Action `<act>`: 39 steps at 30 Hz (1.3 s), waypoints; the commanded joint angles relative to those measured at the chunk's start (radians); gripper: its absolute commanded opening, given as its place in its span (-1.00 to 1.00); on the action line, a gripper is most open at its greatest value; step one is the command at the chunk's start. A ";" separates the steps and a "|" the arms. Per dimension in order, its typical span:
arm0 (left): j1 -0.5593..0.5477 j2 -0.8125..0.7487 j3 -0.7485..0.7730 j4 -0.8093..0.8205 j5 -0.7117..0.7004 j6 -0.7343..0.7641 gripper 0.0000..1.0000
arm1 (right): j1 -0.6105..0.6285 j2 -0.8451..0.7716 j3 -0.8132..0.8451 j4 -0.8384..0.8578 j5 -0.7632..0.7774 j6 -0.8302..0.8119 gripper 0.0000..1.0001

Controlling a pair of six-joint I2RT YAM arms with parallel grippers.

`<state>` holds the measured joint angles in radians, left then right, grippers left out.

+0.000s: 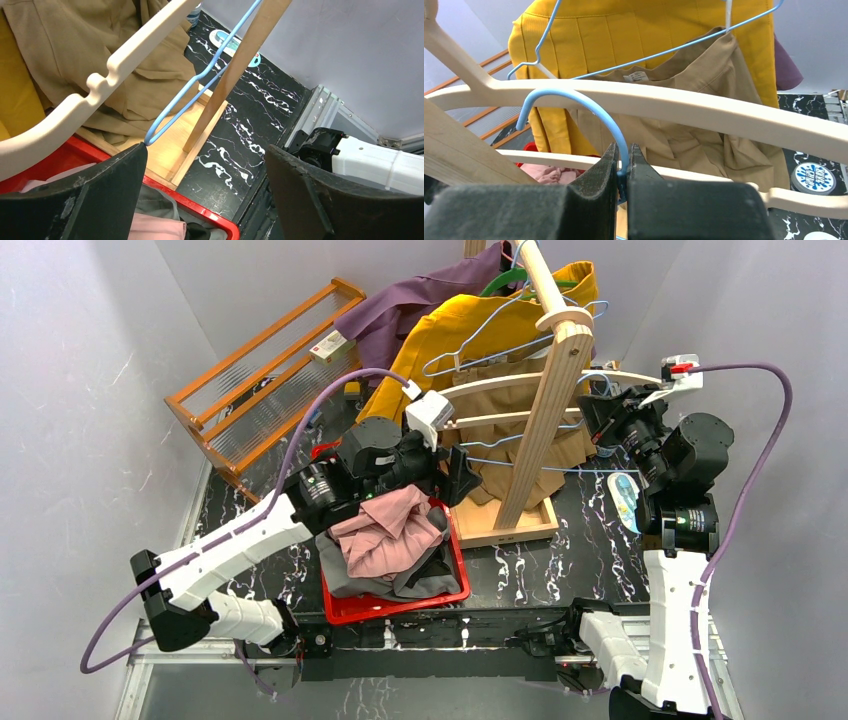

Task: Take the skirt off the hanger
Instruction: Place the hanger at the clothesline.

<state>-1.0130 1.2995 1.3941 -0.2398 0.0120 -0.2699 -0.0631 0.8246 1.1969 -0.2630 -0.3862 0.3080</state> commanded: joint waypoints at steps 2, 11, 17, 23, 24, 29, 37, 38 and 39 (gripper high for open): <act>-0.013 -0.072 0.014 0.035 -0.014 0.006 0.74 | 0.019 -0.016 0.047 0.001 -0.105 0.038 -1.00; -0.013 -0.064 0.013 0.035 -0.019 0.002 0.73 | 0.019 -0.017 0.049 -0.001 -0.106 0.037 -1.00; -0.013 -0.064 0.014 0.022 -0.049 0.002 0.42 | 0.019 -0.015 0.052 0.001 -0.106 0.035 -1.00; -0.013 -0.145 -0.081 0.025 -0.147 0.008 0.89 | 0.019 -0.008 0.060 -0.001 -0.122 0.031 -1.00; -0.014 -0.149 -0.093 0.033 -0.135 0.020 0.90 | 0.020 -0.006 0.063 -0.001 -0.132 0.031 -1.00; -0.013 -0.135 -0.116 0.098 -0.065 0.070 0.78 | 0.020 0.010 0.074 -0.005 -0.182 0.041 -1.00; -0.013 -0.081 -0.103 0.141 -0.058 0.070 0.62 | 0.020 0.084 0.136 -0.028 -0.281 0.037 -1.00; -0.013 -0.074 -0.099 0.145 -0.039 0.073 0.57 | 0.020 0.090 0.139 -0.024 -0.289 0.040 -1.00; -0.013 -0.068 -0.096 0.149 -0.027 0.073 0.50 | 0.020 0.094 0.138 -0.019 -0.296 0.045 -1.00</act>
<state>-1.0214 1.2182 1.2835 -0.1474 -0.0624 -0.2157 -0.0536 0.9154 1.2720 -0.2905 -0.5659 0.3157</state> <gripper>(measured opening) 0.796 0.098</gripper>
